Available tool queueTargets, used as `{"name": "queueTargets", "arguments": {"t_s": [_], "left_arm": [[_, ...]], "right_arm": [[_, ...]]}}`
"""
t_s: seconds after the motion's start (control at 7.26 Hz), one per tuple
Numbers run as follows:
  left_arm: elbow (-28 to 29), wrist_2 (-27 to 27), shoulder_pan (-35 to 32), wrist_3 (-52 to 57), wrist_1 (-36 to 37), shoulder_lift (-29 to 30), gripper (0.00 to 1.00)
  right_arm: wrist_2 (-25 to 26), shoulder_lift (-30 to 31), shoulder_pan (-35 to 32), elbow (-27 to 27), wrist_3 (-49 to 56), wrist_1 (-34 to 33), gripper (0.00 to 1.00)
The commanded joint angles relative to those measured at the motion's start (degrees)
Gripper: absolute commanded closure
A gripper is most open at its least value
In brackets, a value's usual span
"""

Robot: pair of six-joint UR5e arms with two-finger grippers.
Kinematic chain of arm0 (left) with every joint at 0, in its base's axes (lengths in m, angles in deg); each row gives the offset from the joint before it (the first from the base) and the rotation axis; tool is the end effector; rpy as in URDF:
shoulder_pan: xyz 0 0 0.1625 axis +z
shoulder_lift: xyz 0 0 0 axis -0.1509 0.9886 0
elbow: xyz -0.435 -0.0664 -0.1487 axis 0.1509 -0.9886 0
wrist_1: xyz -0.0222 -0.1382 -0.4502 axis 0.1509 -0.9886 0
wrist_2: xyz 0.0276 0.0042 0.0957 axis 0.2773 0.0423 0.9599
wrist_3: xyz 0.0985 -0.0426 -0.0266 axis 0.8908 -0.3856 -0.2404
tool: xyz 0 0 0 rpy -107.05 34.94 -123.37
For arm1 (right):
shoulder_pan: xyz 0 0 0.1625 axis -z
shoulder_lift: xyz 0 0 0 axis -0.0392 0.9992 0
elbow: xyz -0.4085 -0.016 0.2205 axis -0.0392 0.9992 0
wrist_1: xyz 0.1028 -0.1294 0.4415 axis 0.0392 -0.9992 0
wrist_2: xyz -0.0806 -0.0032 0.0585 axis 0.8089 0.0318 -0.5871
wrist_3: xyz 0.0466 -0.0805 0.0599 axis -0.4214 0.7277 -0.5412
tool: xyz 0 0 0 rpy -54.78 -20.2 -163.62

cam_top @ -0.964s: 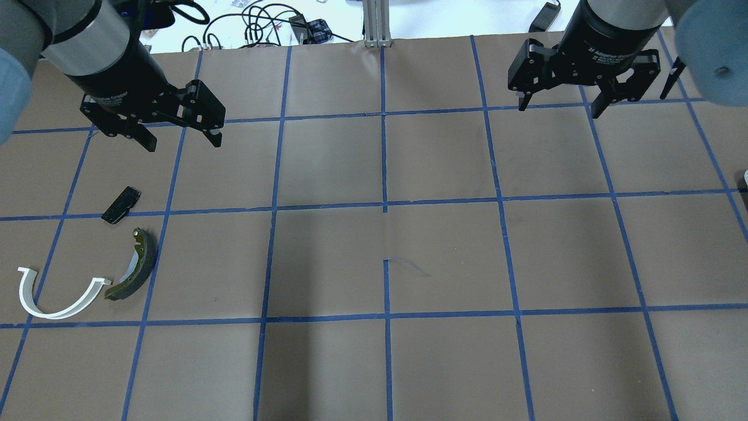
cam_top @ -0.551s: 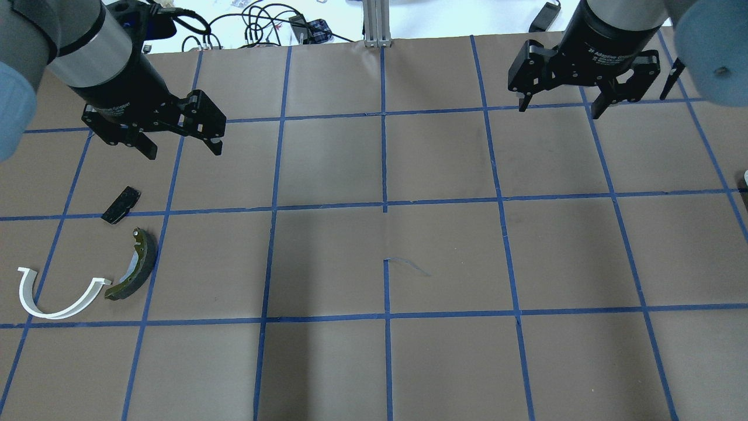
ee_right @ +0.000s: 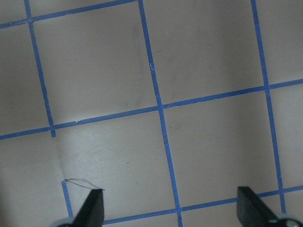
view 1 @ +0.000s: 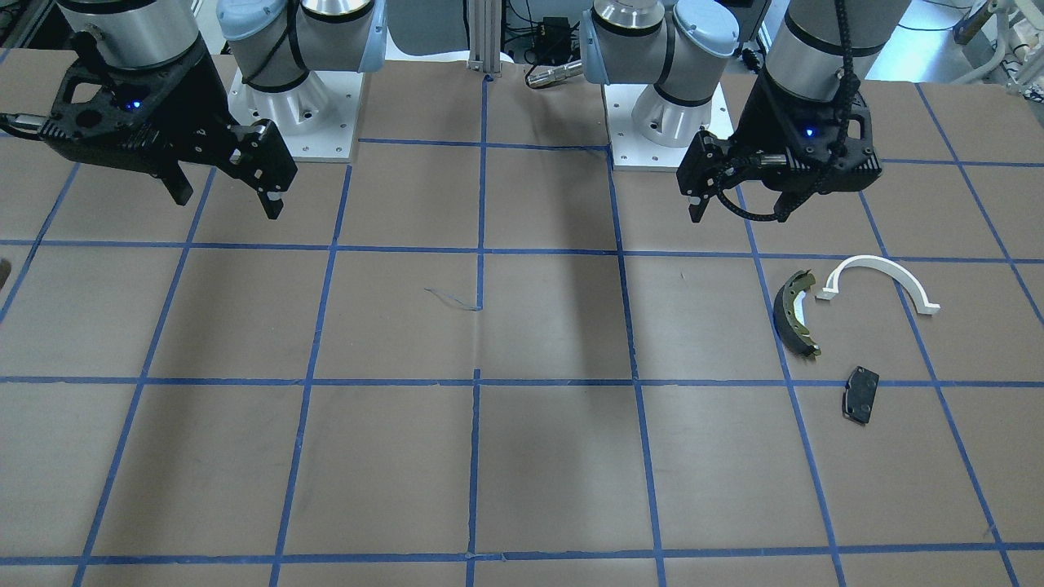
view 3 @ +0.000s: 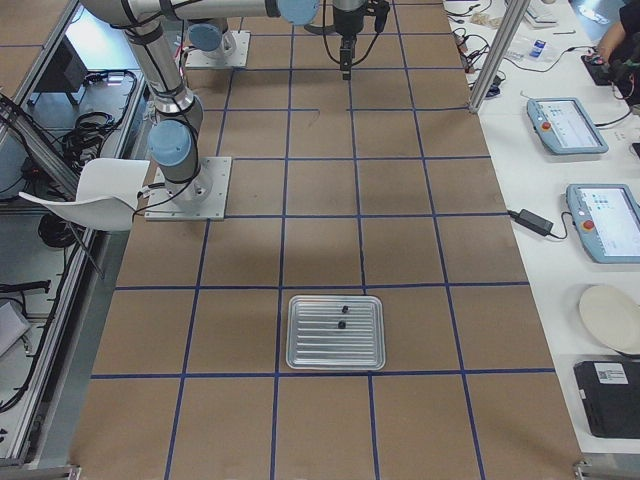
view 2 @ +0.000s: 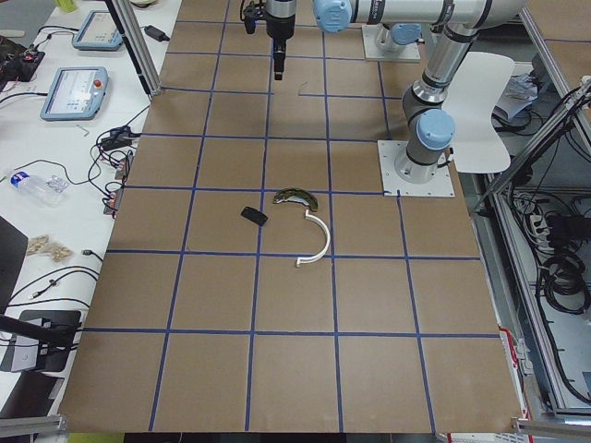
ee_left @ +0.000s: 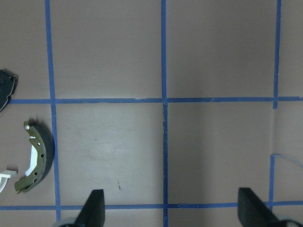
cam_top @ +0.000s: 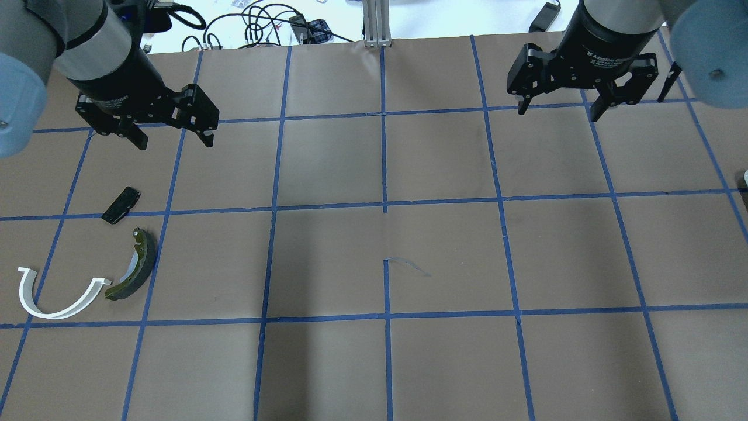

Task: Place bearing gear from tray to pile

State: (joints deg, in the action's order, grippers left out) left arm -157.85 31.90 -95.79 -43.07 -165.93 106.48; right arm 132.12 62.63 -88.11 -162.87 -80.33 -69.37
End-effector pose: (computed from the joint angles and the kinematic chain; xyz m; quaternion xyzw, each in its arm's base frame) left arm -0.1042 -0.5465 0.5242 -0.0110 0.9995 -0.0298 0.0087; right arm 0.1365 -0.5522 0.5432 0.0872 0.9952 -0.0443 0.0027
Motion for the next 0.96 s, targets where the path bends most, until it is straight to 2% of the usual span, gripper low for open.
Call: {"name": "queueTargets", "arguments": {"t_s": [0.0, 0.83], "left_arm": [[1.5, -2.4, 0.2, -1.5, -0.5, 0.3, 0.00], [0.8, -2.4, 0.0, -1.0, -0.3, 0.3, 0.00]], "right_arm": [[0.0, 0.0, 0.0, 0.0, 0.0, 0.0, 0.00], [0.0, 0.0, 0.0, 0.0, 0.0, 0.0, 0.00]]}}
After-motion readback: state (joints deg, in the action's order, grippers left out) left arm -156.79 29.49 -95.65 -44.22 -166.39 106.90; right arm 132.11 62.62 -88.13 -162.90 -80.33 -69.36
